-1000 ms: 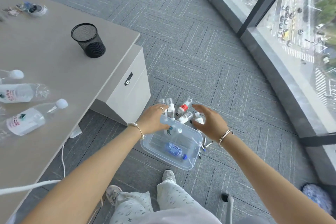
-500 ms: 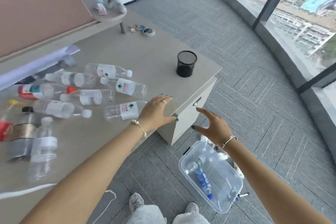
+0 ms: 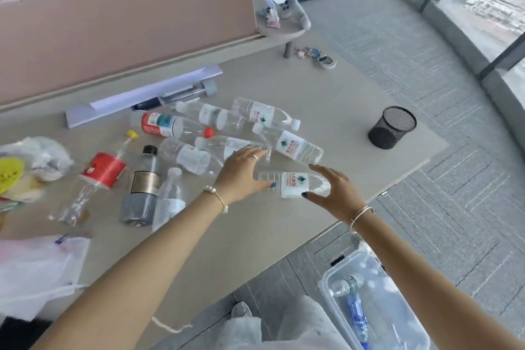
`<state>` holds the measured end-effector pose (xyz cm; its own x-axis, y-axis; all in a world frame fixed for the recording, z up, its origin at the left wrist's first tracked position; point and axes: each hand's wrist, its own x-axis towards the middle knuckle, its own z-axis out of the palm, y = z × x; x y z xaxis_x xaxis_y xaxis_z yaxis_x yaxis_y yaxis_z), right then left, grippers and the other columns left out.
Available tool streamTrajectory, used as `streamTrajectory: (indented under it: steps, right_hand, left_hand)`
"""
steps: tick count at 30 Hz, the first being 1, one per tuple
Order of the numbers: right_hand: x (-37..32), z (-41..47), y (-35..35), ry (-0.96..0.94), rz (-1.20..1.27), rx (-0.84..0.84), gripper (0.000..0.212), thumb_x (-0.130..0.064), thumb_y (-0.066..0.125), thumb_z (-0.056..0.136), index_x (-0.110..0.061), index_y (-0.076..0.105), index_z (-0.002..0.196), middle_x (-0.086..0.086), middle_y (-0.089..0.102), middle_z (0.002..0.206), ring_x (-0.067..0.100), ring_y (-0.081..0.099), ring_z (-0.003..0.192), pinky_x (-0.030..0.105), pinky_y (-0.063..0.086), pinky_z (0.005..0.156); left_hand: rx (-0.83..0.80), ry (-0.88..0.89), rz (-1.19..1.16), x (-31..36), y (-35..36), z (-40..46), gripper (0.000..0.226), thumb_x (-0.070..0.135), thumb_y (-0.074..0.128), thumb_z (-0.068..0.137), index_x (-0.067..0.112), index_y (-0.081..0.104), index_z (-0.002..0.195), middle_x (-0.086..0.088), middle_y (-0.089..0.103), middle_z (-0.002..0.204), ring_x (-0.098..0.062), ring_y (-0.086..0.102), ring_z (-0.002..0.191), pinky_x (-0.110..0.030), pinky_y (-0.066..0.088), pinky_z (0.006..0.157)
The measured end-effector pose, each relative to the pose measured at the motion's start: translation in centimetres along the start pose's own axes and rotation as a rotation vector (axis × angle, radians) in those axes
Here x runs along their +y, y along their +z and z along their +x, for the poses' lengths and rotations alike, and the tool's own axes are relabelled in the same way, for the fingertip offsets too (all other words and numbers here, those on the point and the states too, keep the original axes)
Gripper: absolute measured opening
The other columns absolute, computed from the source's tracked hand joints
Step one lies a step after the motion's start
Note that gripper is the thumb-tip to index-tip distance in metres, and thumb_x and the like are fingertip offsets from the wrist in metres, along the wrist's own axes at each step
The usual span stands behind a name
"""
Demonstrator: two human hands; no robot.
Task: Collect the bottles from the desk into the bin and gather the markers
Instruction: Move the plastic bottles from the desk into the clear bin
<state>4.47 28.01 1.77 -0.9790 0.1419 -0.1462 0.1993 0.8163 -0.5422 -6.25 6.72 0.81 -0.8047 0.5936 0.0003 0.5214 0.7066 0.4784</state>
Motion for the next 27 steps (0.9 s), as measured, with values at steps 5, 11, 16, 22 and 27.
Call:
streamTrajectory:
  steps: [5,11,16,22,27]
  right_hand:
    - [0.2,3.4,1.2,-0.06,-0.098,-0.093,0.072,-0.045,0.071,0.069,-0.03,0.041,0.133,-0.002,0.046,0.14,0.021,0.038,0.13,0.036,0.027,0.108]
    - [1.4,6.9,3.2,-0.099,-0.17,-0.254,0.079,-0.048,0.074,0.063,-0.034,0.039,0.132,-0.005,0.044,0.14,0.018,0.033,0.132,0.036,0.024,0.106]
    - [2.4,8.4,3.5,-0.099,-0.145,-0.344,0.068,-0.046,0.073,0.064,-0.035,0.046,0.125,-0.007,0.055,0.126,0.018,0.048,0.116,0.033,0.031,0.099]
    - [3.4,8.6,2.3,-0.093,-0.083,-0.285,0.066,-0.047,0.074,0.063,-0.036,0.048,0.123,-0.005,0.059,0.117,0.018,0.052,0.109,0.032,0.035,0.094]
    - [3.7,7.0,0.8,-0.066,-0.06,-0.205,0.066,-0.049,0.074,0.062,-0.036,0.049,0.121,-0.005,0.061,0.115,0.017,0.055,0.105,0.035,0.041,0.095]
  left_hand:
    - [0.028,-0.058,0.03,-3.1,0.0,1.8,0.067,0.034,0.067,0.079,0.019,0.041,0.138,-0.001,0.042,0.144,-0.021,0.033,0.137,-0.035,0.024,0.114]
    - [-0.1,-0.175,0.109,-4.9,0.8,4.8,0.062,0.024,0.055,0.087,0.02,0.03,0.144,-0.005,0.027,0.153,-0.02,0.018,0.144,-0.04,0.011,0.118]
    - [-0.243,-0.194,0.279,-6.1,1.8,7.3,0.076,0.032,0.063,0.084,0.023,0.02,0.147,-0.002,0.017,0.157,-0.018,0.009,0.146,-0.051,0.002,0.117]
    - [-0.279,-0.157,0.371,-6.3,2.0,8.5,0.08,0.044,0.066,0.079,0.025,0.025,0.145,0.001,0.035,0.148,-0.019,0.027,0.14,-0.053,0.007,0.116]
    - [-0.212,-0.077,0.406,-4.2,0.5,8.4,0.083,0.053,0.063,0.078,0.024,0.025,0.145,0.0,0.042,0.143,-0.022,0.035,0.134,-0.047,0.015,0.115]
